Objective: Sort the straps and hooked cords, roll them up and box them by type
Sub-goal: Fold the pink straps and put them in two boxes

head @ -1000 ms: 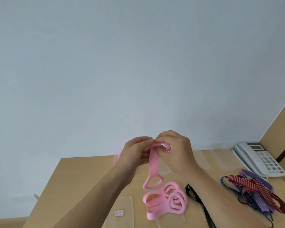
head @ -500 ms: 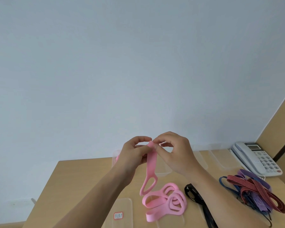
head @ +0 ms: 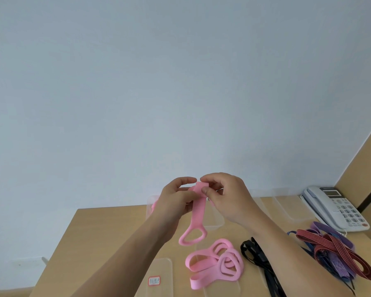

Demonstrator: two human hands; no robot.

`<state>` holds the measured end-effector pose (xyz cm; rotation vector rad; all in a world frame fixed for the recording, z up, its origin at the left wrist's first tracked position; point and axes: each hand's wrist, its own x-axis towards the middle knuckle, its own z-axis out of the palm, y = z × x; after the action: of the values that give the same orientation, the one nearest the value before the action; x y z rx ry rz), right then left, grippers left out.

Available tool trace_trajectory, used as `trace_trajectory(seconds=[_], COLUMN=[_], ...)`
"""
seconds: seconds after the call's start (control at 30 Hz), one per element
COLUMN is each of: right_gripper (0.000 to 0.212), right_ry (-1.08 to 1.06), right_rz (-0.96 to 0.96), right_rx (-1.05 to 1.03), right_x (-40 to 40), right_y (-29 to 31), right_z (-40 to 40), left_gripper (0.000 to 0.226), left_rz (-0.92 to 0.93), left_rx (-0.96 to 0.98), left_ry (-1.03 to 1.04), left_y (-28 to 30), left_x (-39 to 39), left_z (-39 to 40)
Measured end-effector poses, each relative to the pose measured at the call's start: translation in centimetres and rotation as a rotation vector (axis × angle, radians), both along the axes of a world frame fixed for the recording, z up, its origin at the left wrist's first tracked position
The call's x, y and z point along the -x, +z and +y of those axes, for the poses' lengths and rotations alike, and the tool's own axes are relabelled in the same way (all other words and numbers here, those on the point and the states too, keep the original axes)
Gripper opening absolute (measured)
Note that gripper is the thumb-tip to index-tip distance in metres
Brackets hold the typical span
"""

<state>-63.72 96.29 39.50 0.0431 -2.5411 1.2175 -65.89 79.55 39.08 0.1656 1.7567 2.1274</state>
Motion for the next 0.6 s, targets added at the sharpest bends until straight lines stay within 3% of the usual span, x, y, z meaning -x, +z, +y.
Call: trace_trajectory(seconds=[0.2, 0.6], right_gripper=[0.021, 0.023], right_ry=[-0.061, -0.013], right_rz=[0.1, 0.403], right_rx=[0.01, -0.074], right_x=[-0.1, -0.4], right_y=[-0.2, -1.0], right_z=[0.2, 0.0], left_gripper=[0.032, 0.025], left_rz=[-0.061, -0.071], left_rx=[0.076, -0.001], left_ry=[-0.009, 0.042], left_y=[-0.2, 0.6], left_x=[-0.2, -0.1], left_z=[0.4, 0.5])
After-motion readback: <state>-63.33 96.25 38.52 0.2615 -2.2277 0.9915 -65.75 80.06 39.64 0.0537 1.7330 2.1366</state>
